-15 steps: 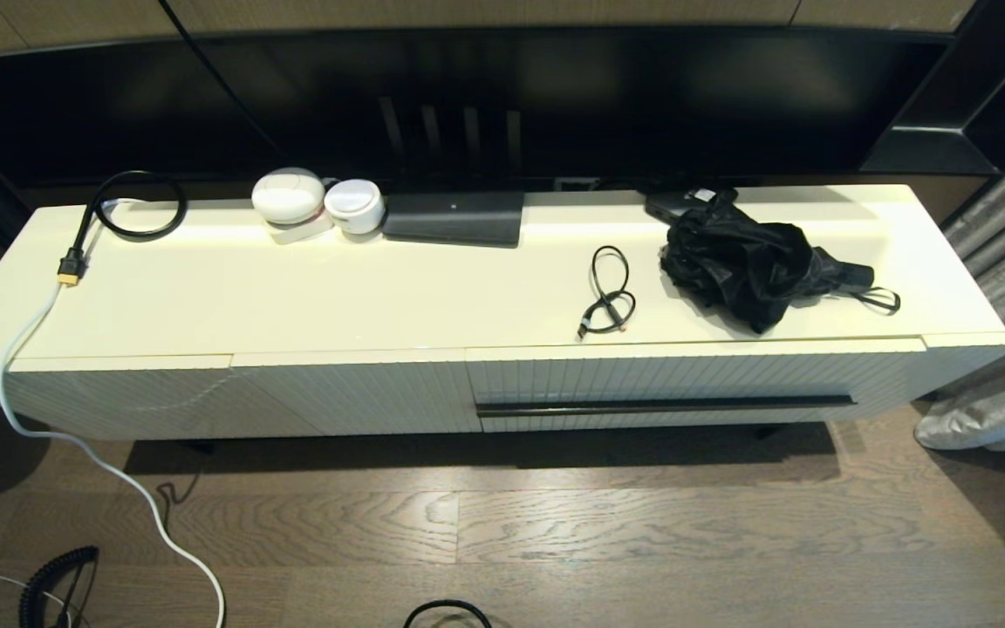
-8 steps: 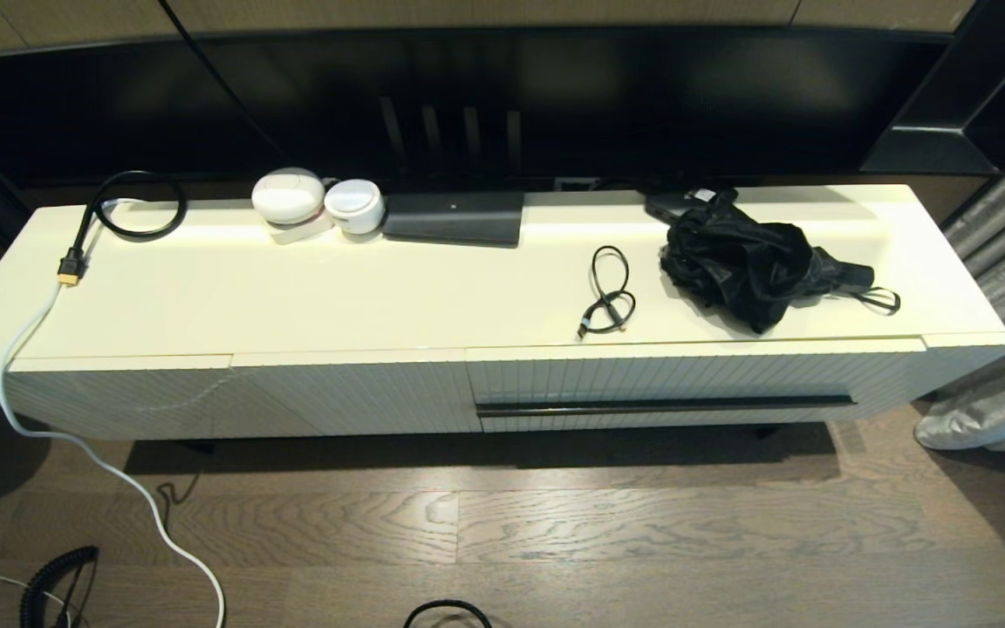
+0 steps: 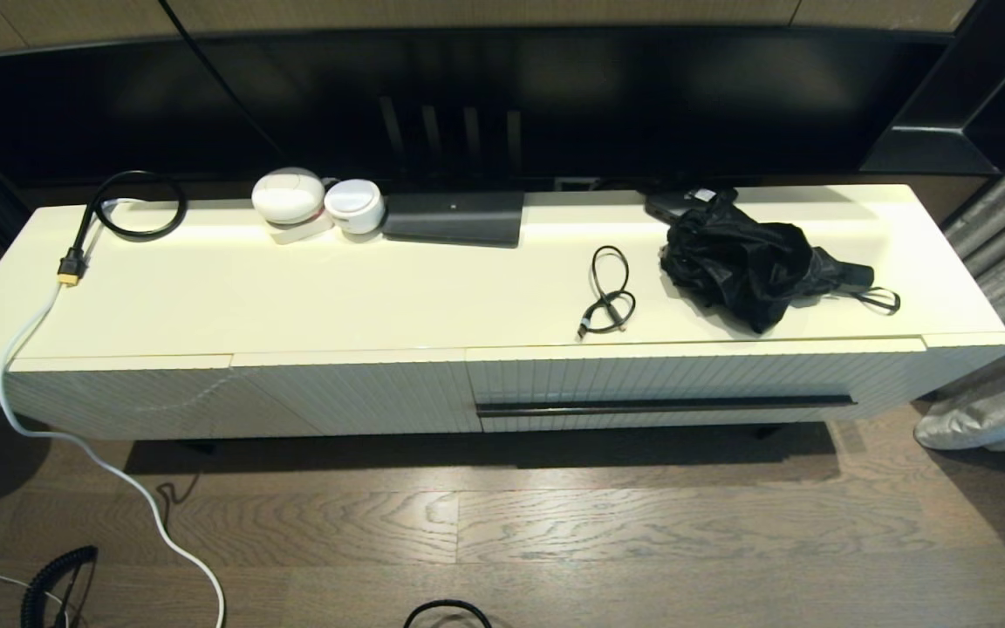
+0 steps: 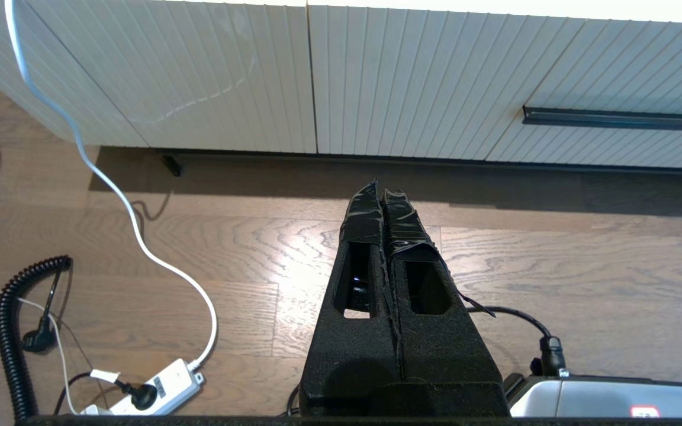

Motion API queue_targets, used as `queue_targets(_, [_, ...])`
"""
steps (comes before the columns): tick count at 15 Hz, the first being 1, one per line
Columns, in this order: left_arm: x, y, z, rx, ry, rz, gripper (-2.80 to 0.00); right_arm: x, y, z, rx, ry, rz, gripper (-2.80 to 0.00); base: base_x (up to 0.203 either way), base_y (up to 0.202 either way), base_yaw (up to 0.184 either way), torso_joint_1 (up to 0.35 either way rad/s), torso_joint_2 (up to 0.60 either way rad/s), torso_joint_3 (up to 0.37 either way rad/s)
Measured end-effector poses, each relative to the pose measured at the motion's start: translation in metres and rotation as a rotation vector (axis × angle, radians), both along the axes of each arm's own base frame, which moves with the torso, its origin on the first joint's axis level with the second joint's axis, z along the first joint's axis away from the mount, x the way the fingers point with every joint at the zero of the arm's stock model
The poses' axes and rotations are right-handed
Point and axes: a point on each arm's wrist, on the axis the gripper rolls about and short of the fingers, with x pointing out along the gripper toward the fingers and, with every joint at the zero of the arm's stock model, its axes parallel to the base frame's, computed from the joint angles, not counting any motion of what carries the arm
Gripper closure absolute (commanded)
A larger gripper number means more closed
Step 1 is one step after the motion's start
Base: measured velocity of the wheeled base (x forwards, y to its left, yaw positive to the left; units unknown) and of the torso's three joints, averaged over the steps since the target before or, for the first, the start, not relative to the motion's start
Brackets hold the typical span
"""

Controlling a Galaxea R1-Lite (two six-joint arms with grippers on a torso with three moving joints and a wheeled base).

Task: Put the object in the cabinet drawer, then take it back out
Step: Open the drawer

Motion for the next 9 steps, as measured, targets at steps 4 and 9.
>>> queue_targets(4, [0.0,0.0,0.0,0.0,0.0,0.0,0.0,0.065,0.0,0.08,-0.181,0.074,0.063,0.0,0.0,0.0,0.0,0.0,0.0,0.0])
queue_targets(9, [0.0,0.0,0.0,0.0,0.0,0.0,0.0,0.168,0.033,0.104,-0.602,0.21,0.251,0.0,0.0,0.0,0.0,0.0,0.0,0.0])
